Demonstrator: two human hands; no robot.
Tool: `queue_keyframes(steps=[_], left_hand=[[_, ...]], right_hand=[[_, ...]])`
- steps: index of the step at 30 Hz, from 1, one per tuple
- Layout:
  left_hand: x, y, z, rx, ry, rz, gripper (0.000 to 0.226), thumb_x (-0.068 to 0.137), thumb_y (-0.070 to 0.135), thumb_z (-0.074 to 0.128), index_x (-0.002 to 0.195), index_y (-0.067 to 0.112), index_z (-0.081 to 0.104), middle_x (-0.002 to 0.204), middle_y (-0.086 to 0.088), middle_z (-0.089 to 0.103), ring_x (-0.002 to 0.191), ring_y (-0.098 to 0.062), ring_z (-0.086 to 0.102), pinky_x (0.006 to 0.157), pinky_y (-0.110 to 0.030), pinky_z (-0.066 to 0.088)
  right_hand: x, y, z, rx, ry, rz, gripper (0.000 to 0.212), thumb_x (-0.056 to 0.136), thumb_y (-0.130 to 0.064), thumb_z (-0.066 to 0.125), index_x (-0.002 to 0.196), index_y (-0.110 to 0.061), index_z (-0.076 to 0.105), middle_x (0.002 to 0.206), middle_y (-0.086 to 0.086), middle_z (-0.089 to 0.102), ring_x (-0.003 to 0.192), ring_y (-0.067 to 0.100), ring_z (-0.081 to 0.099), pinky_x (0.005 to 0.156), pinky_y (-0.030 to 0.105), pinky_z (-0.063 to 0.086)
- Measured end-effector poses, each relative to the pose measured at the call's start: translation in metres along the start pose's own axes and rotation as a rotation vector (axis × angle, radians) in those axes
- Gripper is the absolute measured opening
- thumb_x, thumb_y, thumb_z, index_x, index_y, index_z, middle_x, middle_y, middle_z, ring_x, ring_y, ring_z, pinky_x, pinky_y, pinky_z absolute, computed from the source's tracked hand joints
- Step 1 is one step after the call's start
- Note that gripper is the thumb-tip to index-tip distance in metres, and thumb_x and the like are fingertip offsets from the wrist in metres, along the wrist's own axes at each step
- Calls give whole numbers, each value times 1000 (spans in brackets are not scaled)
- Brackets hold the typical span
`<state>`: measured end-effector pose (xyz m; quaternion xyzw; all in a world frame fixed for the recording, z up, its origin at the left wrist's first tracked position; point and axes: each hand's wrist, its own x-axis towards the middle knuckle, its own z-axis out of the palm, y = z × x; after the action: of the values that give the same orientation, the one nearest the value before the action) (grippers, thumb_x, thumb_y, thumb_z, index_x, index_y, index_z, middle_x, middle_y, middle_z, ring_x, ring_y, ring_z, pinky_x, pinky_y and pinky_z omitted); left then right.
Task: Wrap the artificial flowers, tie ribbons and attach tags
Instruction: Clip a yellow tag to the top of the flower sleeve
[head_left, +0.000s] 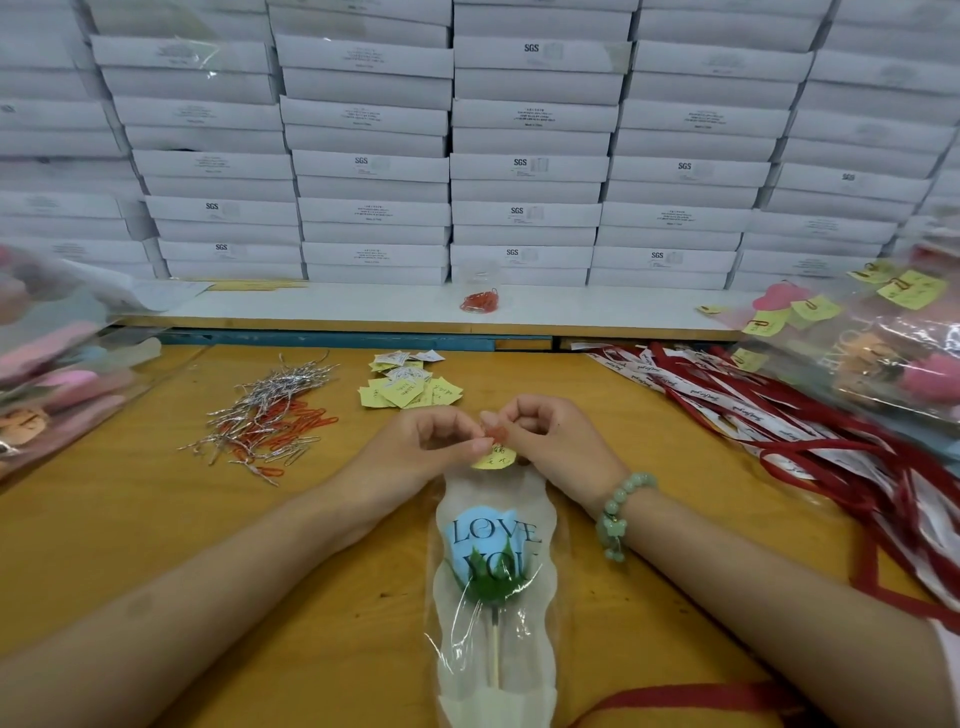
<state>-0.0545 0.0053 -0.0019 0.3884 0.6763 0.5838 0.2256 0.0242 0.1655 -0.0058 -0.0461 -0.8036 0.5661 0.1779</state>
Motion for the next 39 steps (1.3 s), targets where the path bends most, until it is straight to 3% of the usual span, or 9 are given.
queue_keyframes(steps=[3,6,11,16,19,28,30,35,39], left_hand=[[-1,-1,0,-20,20,14,8,81,30,71,80,22,75,83,0,73,75,-8,65,65,-15,50],[-1,-2,-1,-42,50,21,8,83,26,71,80,19,75,81,-1,73,72,-8,65,63,-14,50],[-1,-3,-2,-68,63,32,9,81,26,72,81,18,75,80,-4,73,70,-11,66,62,-17,51],[-1,-3,-1,-73,71,40,9,83,26,70,82,21,77,79,0,73,71,-7,66,62,-14,50],[0,-5,-2,-25,84,43,8,86,19,70,83,21,76,86,-1,74,79,-10,68,68,-15,51],[0,-5,-3,-22,67,45,30,85,9,71,108,27,72,79,5,62,81,-14,62,79,-22,52],[-1,-3,-2,-20,74,55,29,86,7,70,107,27,73,78,7,62,81,-10,63,76,-19,52],[-4,-1,-2,-27,78,50,22,88,5,68,102,20,74,89,3,73,88,-17,69,73,-18,54],[-3,-2,-2,-4,118,34,13,88,13,68,95,21,76,87,-2,73,80,-10,68,66,-15,52]], right_hand=[[-2,-4,-1,37,56,-16,32,96,-37,51,87,-10,65,74,-6,60,69,7,57,69,24,48],[-3,-6,-3,83,79,-58,31,94,-34,57,91,-4,65,82,2,63,78,12,60,78,32,51],[-7,-7,-2,15,-18,-107,18,88,-21,68,84,-4,69,78,-4,66,76,5,59,75,19,49],[-5,-4,-5,95,69,-54,15,87,-22,69,83,-7,68,76,-4,66,73,7,58,75,24,48],[-3,-4,-7,199,135,-4,13,88,-21,67,84,-8,66,90,6,74,83,18,67,71,22,51],[-2,-5,-9,255,232,-11,12,90,-18,65,85,-9,59,77,2,74,74,6,67,67,19,52],[-2,-5,-10,256,241,-6,11,88,-17,67,86,-9,60,80,3,75,73,6,66,72,25,54],[-1,-6,-9,270,242,21,12,86,-12,70,80,-11,60,83,3,76,73,6,69,57,16,48],[-1,-7,-9,331,265,32,16,89,-16,67,76,-13,59,85,8,75,77,12,72,62,19,54]])
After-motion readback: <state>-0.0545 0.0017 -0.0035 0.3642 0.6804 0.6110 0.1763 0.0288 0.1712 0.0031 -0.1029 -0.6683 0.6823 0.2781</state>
